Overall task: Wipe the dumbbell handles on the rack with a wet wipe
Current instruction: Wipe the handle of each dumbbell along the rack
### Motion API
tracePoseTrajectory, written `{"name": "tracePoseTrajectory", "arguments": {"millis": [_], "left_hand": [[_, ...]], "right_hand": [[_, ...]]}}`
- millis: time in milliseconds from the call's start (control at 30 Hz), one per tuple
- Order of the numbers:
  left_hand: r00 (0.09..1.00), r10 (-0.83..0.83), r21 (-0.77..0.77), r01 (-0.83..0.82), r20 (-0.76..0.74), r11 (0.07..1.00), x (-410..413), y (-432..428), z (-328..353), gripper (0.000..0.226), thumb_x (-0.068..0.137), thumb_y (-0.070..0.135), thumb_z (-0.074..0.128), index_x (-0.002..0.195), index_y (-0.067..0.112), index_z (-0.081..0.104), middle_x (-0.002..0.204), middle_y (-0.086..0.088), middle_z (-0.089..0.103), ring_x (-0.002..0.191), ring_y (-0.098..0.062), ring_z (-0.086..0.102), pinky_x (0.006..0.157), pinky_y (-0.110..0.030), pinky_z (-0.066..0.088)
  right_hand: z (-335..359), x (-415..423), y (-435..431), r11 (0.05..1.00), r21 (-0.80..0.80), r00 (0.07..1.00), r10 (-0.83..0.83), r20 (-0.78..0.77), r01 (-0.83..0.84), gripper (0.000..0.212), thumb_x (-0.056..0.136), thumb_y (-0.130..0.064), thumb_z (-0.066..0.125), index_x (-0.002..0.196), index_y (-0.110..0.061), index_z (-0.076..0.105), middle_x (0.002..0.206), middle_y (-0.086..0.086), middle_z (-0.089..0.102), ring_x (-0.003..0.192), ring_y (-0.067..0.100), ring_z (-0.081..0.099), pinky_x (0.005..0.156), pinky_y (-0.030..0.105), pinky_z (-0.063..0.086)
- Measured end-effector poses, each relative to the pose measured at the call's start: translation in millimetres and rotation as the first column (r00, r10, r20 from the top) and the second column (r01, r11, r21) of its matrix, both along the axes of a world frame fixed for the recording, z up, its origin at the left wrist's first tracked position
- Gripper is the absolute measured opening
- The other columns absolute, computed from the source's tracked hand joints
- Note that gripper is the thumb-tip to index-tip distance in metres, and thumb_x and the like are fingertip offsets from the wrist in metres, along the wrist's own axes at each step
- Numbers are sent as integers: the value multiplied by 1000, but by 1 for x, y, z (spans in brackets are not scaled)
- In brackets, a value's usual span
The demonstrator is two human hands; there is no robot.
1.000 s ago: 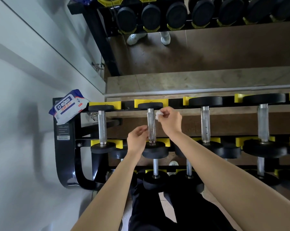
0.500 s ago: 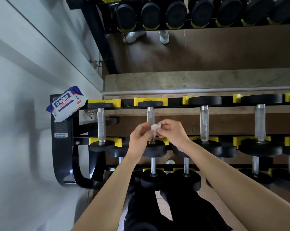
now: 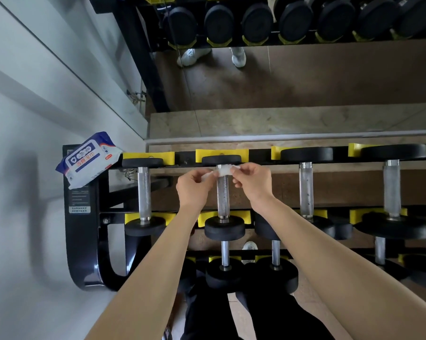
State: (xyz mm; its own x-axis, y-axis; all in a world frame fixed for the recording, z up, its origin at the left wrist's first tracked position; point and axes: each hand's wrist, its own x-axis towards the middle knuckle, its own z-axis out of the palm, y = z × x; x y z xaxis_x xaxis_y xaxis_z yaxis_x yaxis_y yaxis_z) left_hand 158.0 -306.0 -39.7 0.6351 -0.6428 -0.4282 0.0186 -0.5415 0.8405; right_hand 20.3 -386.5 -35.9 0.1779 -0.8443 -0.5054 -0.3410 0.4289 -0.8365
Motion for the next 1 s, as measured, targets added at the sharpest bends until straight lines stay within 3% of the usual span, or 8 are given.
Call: {"name": "tracePoseTrajectory", "arguments": {"millis": [100, 300, 433, 500, 667, 833, 933, 1000], "left_hand": [[995, 77, 27, -79, 68, 996, -2, -12, -4, 15, 86, 37, 80, 88, 22, 76, 76, 5, 75, 76, -16, 72, 78, -38, 63], [987, 142, -25, -144, -72, 989, -12, -10, -14, 11, 86, 31, 82, 86, 20, 77, 79, 3, 77, 80, -21, 74, 77, -35, 62], [968, 245, 51, -248, 53, 967, -5, -11, -11, 18, 89, 37, 78, 75, 33, 68, 76, 13, 71, 75, -1, 66, 67, -17, 47], [962, 260, 98, -267, 83, 959, -3, -13, -11, 22, 90, 39, 76, 73, 37, 63, 75, 18, 67, 75, 3, 62, 67, -17, 45], [987, 160, 57, -159, -14, 986, -13, -19, -15, 13, 94, 31, 73, 90, 19, 78, 82, 7, 76, 80, -7, 70, 75, -24, 54], [992, 121, 0, -121, -31, 993, -12, -16, -18, 10, 92, 30, 76, 90, 21, 80, 79, 8, 77, 72, 2, 68, 67, -14, 48], [991, 78, -9, -78, 104, 997, -13, -18, -18, 14, 89, 37, 77, 86, 24, 81, 72, 9, 74, 68, -3, 65, 64, -20, 50], [987, 55, 9, -57, 154, 998, -14, -19, -18, 21, 91, 40, 75, 85, 21, 80, 70, 8, 72, 64, -3, 62, 62, -20, 47]], "right_hand": [[-5, 8, -1, 986, 67, 988, -153, 22, 152, 8, 92, -20, 75, 95, -13, 75, 76, 4, 75, 66, 9, 67, 66, 22, 58], [-11, 15, 9, 925, 163, 932, -357, 69, 343, 7, 91, -16, 76, 85, -19, 72, 77, 0, 74, 68, 8, 67, 73, 24, 60], [-11, 27, 16, 974, 82, 977, -213, 13, 211, 15, 88, -23, 78, 98, -11, 78, 81, 0, 75, 72, 9, 67, 72, 25, 58], [-10, 31, 16, 987, 26, 987, -159, -13, 159, 18, 88, -25, 78, 101, -13, 78, 87, -2, 75, 80, 10, 70, 75, 25, 57], [-16, 28, 13, 951, -29, 950, -308, -58, 307, 14, 89, -23, 77, 101, -15, 77, 89, -2, 75, 85, 12, 72, 82, 28, 60], [-21, 32, 7, 924, 84, 928, -369, -50, 372, 5, 90, -18, 76, 95, -17, 75, 93, -1, 75, 90, 18, 72, 91, 38, 60], [-22, 34, 3, 914, 182, 931, -364, -31, 363, 11, 90, -14, 75, 87, -23, 70, 97, 2, 75, 96, 20, 71, 96, 40, 57], [-21, 32, 1, 913, 219, 938, -346, -30, 344, 8, 90, -12, 74, 92, -18, 71, 102, 7, 75, 92, 18, 69, 92, 37, 57]]}}
